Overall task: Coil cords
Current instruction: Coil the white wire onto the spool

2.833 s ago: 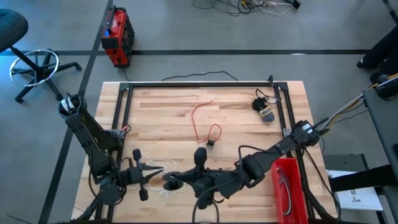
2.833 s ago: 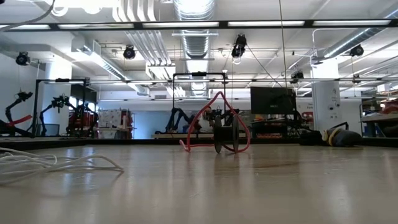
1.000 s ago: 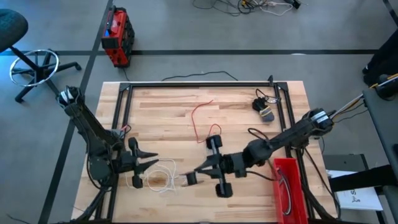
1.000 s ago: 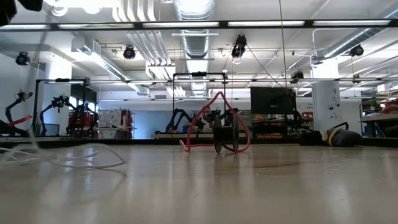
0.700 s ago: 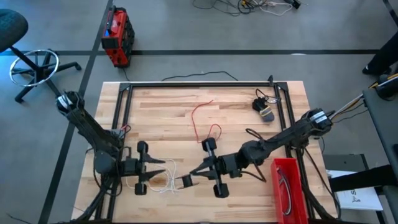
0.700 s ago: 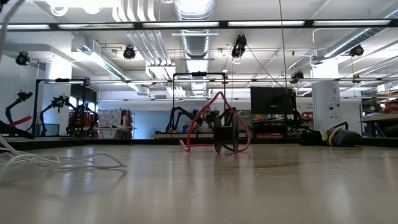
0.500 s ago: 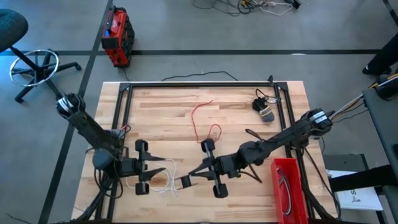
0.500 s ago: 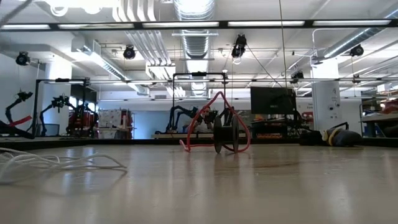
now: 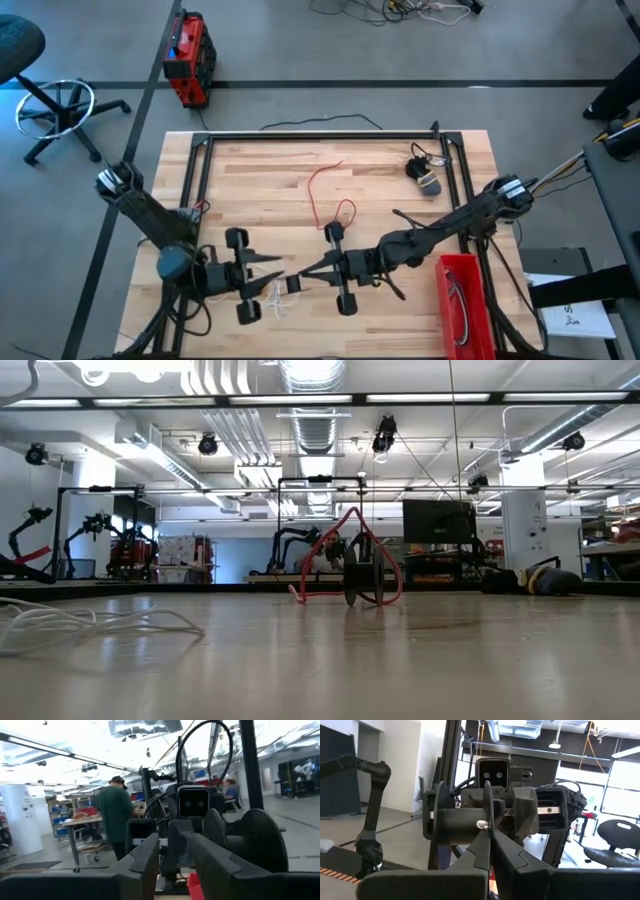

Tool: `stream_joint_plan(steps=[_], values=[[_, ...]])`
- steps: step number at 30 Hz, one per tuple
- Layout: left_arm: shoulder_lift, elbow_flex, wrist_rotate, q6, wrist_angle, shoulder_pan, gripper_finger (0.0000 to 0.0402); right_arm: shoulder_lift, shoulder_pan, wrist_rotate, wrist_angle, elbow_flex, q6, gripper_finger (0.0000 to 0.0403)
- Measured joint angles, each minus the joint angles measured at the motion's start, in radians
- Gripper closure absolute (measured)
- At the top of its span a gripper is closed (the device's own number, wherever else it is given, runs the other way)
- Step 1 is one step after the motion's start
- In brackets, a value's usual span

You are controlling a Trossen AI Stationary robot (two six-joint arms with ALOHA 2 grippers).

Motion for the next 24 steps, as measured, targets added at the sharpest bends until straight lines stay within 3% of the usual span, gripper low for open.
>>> stream_joint_plan(steps=[9, 14, 24], values=[[0.007, 0.011, -0.013, 0.004, -0.064, 0.003, 0.0319, 0.0, 0.0, -0.001, -0.004, 0.0, -0.004, 0.0403], [-0.048, 0.006, -0.141, 0.05, -0.106, -0.054, 0.0324, -0.003, 0.0, -0.001, -0.015, 0.0, -0.004, 0.0403], [-0.072, -0.025, -0.046, -0.06, -0.111, -0.078, 0.0304, -0.005, -0.002, -0.001, -0.015, 0.0, 0.001, 0.0403]])
